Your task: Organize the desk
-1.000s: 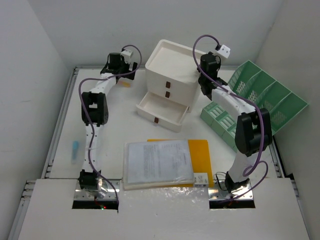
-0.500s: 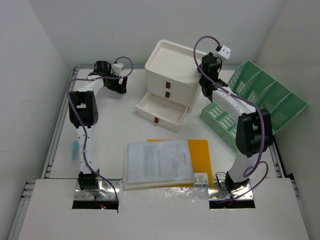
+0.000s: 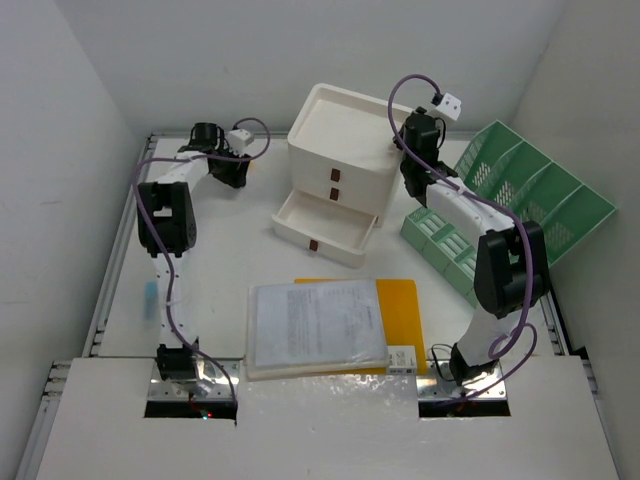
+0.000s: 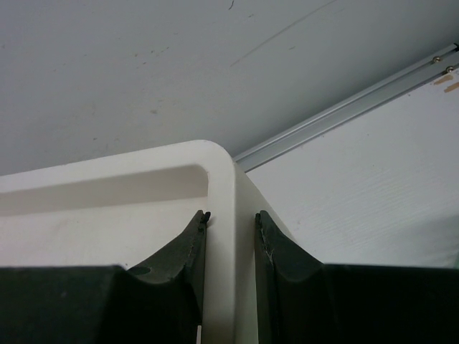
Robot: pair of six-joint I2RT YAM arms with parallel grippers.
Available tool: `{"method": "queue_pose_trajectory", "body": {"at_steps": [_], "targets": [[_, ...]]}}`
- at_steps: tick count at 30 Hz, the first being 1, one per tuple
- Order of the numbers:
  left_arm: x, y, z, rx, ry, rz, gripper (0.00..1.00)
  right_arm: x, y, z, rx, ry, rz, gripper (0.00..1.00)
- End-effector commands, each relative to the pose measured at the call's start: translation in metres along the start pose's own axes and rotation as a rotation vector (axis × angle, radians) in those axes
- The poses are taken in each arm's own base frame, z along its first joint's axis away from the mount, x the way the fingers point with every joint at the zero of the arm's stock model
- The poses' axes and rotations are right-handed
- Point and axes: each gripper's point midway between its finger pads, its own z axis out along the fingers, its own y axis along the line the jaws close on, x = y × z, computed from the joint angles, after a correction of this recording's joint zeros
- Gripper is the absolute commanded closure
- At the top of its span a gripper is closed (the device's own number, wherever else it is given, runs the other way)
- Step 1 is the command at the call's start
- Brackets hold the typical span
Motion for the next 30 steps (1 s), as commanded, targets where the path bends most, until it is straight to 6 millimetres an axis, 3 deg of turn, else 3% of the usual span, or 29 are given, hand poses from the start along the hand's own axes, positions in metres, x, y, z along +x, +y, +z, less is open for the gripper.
{"method": "queue_pose_trajectory", "body": {"at_steps": [1,3,4,7,9,10,11,12,13,14,15,16,17,18,19,21,22,25,26,27,30], "targets": [[-0.029,0.02,0.007,-0.061,-0.062,-0.019,0.53,0.078,-0.016,-0.021,0.007,0.242,-0.104,1.0],[-0.023,0.018,0.013,-0.048,-0.045,-0.02,0.59,0.077,-0.015,-0.02,0.005,0.239,-0.105,1.0],[-0.02,0.017,0.016,-0.051,-0.043,-0.017,0.75,0.076,-0.015,-0.02,0.007,0.236,-0.105,1.0],[-0.014,0.015,0.02,-0.051,-0.033,-0.003,1.0,0.078,-0.013,-0.018,0.006,0.242,-0.099,1.0],[-0.005,0.004,0.016,0.004,-0.013,-0.013,1.0,0.081,-0.014,-0.018,0.009,0.248,-0.093,1.0],[-0.016,-0.001,-0.001,0.022,-0.037,0.004,1.0,0.083,-0.015,-0.018,0.011,0.251,-0.096,1.0],[-0.01,-0.016,-0.009,0.094,-0.04,-0.01,1.0,0.081,-0.015,-0.017,0.011,0.248,-0.098,1.0],[-0.016,-0.02,-0.025,0.116,-0.065,-0.005,1.0,0.083,-0.015,-0.017,0.013,0.248,-0.101,1.0],[-0.044,-0.025,-0.064,0.113,-0.142,0.038,1.0,0.082,-0.016,-0.017,0.015,0.245,-0.102,1.0],[-0.056,-0.034,-0.085,0.148,-0.196,0.058,1.0,0.081,-0.016,-0.016,0.016,0.244,-0.101,1.0],[-0.054,-0.04,-0.103,0.159,-0.219,0.06,1.0,0.082,-0.015,-0.016,0.014,0.246,-0.096,1.0],[-0.082,-0.048,-0.152,0.13,-0.311,0.112,1.0,0.081,-0.014,-0.016,0.011,0.248,-0.091,1.0],[-0.091,-0.058,-0.172,0.143,-0.355,0.142,1.0,0.084,-0.013,-0.016,0.009,0.258,-0.084,1.0],[-0.086,-0.071,-0.184,0.16,-0.371,0.159,1.0,0.085,-0.013,-0.016,0.01,0.26,-0.083,1.0],[-0.101,-0.086,-0.221,0.146,-0.442,0.221,1.0,0.085,-0.013,-0.015,0.014,0.261,-0.078,1.0],[-0.099,-0.113,-0.239,0.174,-0.456,0.283,1.0,0.088,-0.017,-0.015,0.033,0.262,-0.062,1.0],[-0.102,-0.126,-0.257,0.167,-0.476,0.323,1.0,0.089,-0.017,-0.015,0.037,0.262,-0.055,1.0],[-0.087,-0.171,-0.264,0.254,-0.448,0.449,1.0,0.09,-0.019,-0.016,0.04,0.256,-0.038,1.0],[-0.069,-0.199,-0.252,0.321,-0.396,0.5,1.0,0.09,-0.02,-0.016,0.042,0.254,-0.042,1.0],[-0.065,-0.211,-0.25,0.323,-0.396,0.605,1.0,0.088,-0.02,-0.016,0.041,0.253,-0.044,1.0],[-0.052,-0.246,-0.216,0.34,-0.361,0.723,1.0,0.083,-0.019,-0.017,0.035,0.245,-0.061,1.0]]}}
